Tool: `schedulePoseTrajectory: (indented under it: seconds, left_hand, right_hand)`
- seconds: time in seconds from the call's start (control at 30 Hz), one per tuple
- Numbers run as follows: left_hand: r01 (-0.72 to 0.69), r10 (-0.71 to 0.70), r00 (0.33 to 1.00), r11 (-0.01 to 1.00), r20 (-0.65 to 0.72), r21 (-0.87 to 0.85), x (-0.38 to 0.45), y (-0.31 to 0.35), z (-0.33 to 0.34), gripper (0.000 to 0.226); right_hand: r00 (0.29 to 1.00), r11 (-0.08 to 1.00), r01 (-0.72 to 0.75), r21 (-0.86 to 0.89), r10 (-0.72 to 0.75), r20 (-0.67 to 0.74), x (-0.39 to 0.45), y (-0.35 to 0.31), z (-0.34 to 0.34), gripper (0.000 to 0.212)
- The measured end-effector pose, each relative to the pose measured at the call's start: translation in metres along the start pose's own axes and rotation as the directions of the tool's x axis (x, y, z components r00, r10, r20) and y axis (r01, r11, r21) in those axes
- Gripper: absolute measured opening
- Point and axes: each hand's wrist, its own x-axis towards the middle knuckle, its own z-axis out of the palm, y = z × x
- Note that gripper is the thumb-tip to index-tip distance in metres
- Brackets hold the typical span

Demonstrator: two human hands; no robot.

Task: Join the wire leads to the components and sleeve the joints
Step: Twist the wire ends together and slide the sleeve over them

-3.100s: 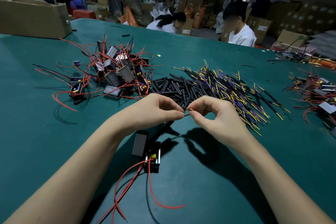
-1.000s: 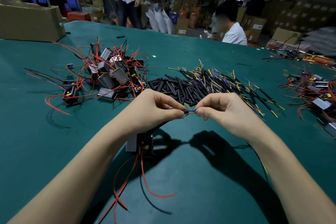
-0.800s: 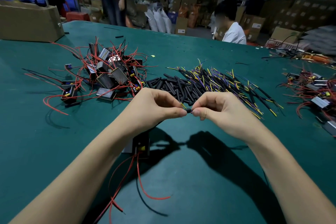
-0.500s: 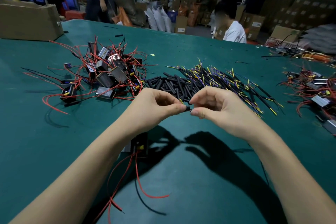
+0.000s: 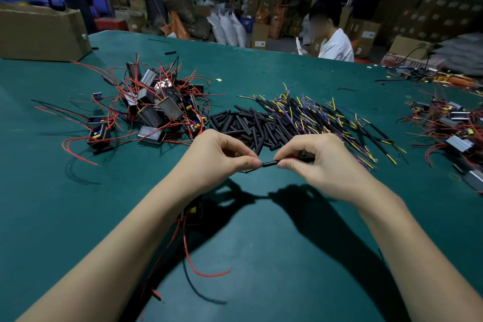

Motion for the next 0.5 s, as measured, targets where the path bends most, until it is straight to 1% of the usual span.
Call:
schedulePoseTrajectory:
  seconds: [0.1, 0.2, 0.27, 0.33, 0.37, 0.43, 0.5]
  left_hand:
    - [-0.006, 0.005, 1.0, 0.998, 0.011, 0.068, -0.001, 0.005, -0.008, 0.005]
    - [-0.003, 0.016, 0.996, 0.99, -0.085, 0.142, -0.002, 0.012, -0.033, 0.012]
    - [-0.006, 0.039, 0.993, 0.958, -0.11, 0.287, -0.008, 0.016, -0.046, 0.02]
    - [-0.015, 0.046, 0.997, 0.889, -0.057, 0.458, -0.019, 0.016, -0.049, 0.024]
    - [-0.012, 0.035, 0.999, 0.857, -0.035, 0.515, -0.024, 0.014, -0.047, 0.024]
    - [0.013, 0.003, 1.0, 0.835, -0.029, 0.55, -0.032, 0.007, -0.044, 0.019]
    - [0.042, -0.019, 0.999, 0.845, -0.049, 0.533, -0.037, 0.0, -0.041, 0.013]
  right_hand:
    - [0.998, 0.998, -0.06, 0.002, 0.06, 0.008, 0.001, 0.004, 0.001, 0.003]
    - [0.995, 0.995, -0.101, -0.019, 0.101, 0.02, 0.001, 0.008, 0.002, 0.004]
    - [0.993, 0.993, -0.115, -0.024, 0.116, 0.028, 0.001, 0.009, 0.003, 0.005]
    - [0.993, 0.994, -0.113, -0.01, 0.114, 0.032, 0.001, 0.009, 0.003, 0.005]
    - [0.993, 0.994, -0.11, -0.001, 0.11, 0.031, 0.002, 0.009, 0.003, 0.004]
    - [0.995, 0.995, -0.102, 0.018, 0.101, 0.024, 0.002, 0.009, 0.004, 0.004]
    - [0.995, 0.995, -0.098, 0.032, 0.098, 0.023, 0.001, 0.009, 0.004, 0.004]
